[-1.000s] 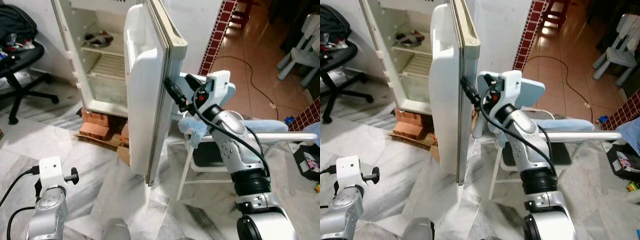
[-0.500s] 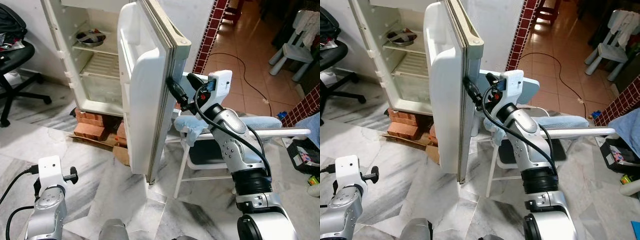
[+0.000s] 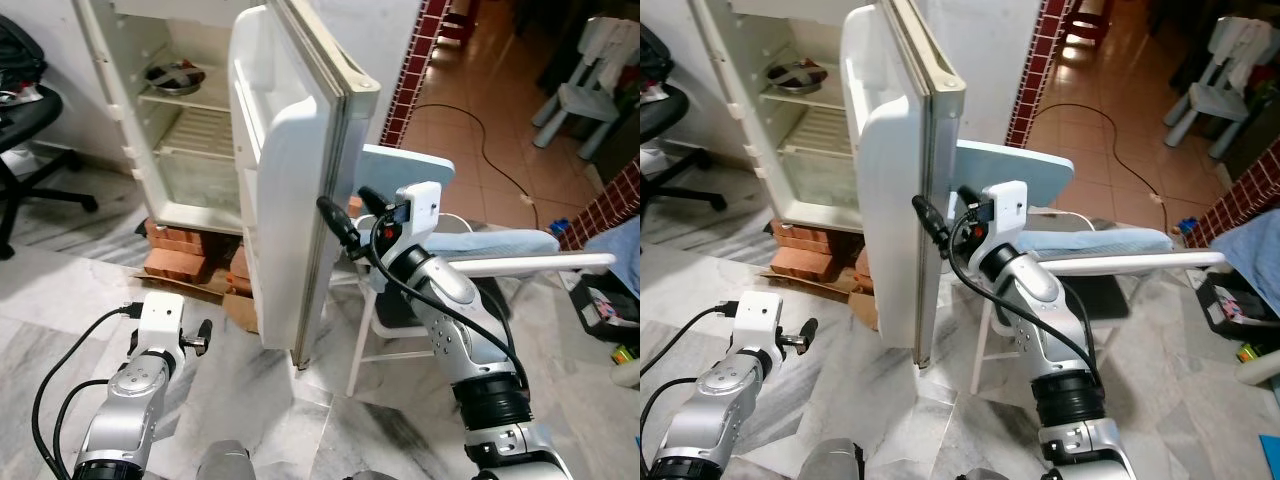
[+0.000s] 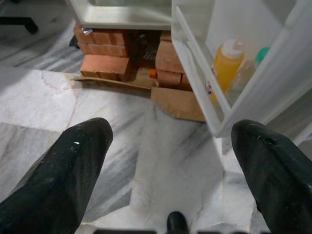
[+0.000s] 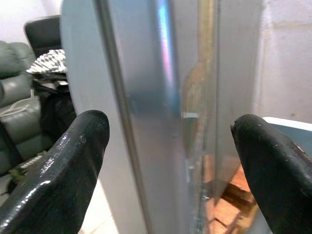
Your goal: Restocking fridge
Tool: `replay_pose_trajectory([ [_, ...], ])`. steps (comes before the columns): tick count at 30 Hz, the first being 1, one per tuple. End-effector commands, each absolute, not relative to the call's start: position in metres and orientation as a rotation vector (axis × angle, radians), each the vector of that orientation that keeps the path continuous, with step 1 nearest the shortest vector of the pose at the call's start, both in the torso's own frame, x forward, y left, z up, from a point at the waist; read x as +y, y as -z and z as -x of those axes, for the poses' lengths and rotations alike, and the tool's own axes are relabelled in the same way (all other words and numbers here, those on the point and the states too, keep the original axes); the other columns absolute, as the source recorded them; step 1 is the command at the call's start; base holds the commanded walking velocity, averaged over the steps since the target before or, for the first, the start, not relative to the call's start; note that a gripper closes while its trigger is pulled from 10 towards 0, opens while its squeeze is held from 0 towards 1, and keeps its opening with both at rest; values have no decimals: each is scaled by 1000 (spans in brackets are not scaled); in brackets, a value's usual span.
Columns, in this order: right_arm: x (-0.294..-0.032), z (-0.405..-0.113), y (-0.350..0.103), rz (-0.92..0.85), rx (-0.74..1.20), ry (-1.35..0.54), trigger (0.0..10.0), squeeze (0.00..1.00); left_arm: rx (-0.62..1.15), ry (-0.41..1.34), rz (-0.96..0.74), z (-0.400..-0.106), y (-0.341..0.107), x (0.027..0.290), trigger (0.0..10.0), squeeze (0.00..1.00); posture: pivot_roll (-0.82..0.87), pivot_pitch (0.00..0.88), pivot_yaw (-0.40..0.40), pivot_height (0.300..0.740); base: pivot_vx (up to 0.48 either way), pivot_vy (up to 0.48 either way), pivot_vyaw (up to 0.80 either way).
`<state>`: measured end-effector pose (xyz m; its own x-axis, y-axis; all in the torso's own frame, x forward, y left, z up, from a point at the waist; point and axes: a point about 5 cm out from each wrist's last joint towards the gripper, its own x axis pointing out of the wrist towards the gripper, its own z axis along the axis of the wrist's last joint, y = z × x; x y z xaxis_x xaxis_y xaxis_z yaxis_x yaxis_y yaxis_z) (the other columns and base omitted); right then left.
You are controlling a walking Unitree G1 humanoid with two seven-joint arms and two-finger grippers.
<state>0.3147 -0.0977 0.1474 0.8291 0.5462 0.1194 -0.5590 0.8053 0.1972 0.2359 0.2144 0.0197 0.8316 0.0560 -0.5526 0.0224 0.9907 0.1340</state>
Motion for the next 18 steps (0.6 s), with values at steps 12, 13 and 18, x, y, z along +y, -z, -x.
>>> replay_pose_trajectory([
  [12,-21,-295,-192,-538,-131,-933,10000,0,630,20,-162,-234,-13,214,10000,0,61,0,-72,740,0,0,0],
  [13,-16,-288,-197,-560,-139,-1012,10000,0,630,19,-162,-234,-13,214,10000,0,62,0,-72,740,0,0,0],
  [18,-19,-260,-196,-598,-95,-1233,10000,0,626,10,-155,-233,-13,215,10000,0,64,0,-82,740,0,0,0],
])
